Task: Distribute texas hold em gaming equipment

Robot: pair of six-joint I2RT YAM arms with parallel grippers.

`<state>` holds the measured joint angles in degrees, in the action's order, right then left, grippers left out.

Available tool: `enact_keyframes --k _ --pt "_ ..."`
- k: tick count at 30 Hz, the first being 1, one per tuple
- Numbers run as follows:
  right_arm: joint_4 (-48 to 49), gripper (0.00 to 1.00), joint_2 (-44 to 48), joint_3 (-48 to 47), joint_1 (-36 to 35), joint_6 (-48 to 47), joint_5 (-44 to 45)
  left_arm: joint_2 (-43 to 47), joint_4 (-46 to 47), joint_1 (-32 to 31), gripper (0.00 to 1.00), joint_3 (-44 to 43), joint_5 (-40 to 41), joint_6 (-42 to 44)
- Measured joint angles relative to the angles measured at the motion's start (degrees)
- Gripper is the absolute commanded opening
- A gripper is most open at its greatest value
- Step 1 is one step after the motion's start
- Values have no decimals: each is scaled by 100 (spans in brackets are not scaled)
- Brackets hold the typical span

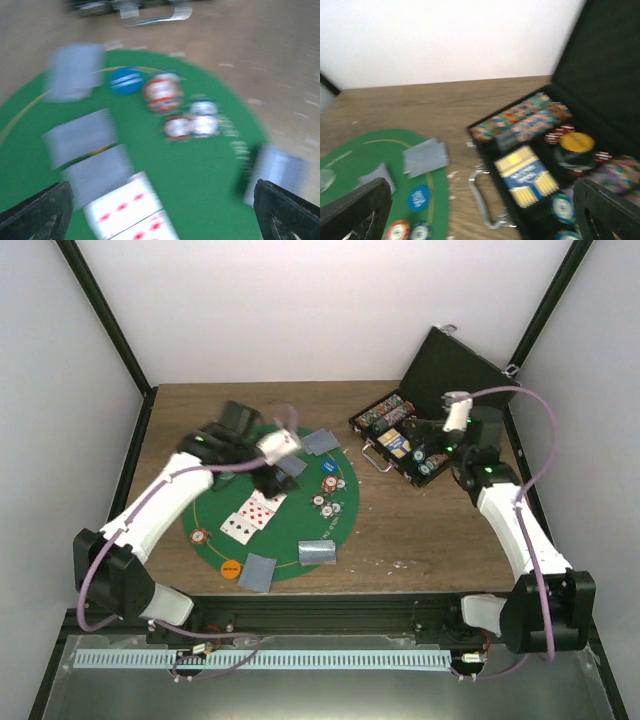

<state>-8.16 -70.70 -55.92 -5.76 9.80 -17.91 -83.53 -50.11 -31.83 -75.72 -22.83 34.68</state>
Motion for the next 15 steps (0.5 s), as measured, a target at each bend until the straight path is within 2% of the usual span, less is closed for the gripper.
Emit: enact_keyframes --k 4,8,10,15 --pt "634 100 450 787 898 -70 -57 87 863 1958 100 227 70 -916" --pt "1801 100 1104 2031 1169 -219 332 470 2162 3250 100 1349 387 -1797" --pt "2581 100 1349 2756 1169 -341 527 758 2953 3536 100 2100 758 -2129" --pt "4251 100 1351 4146 1169 -398 925 1316 5128 3530 100 3891 1635 -2736"
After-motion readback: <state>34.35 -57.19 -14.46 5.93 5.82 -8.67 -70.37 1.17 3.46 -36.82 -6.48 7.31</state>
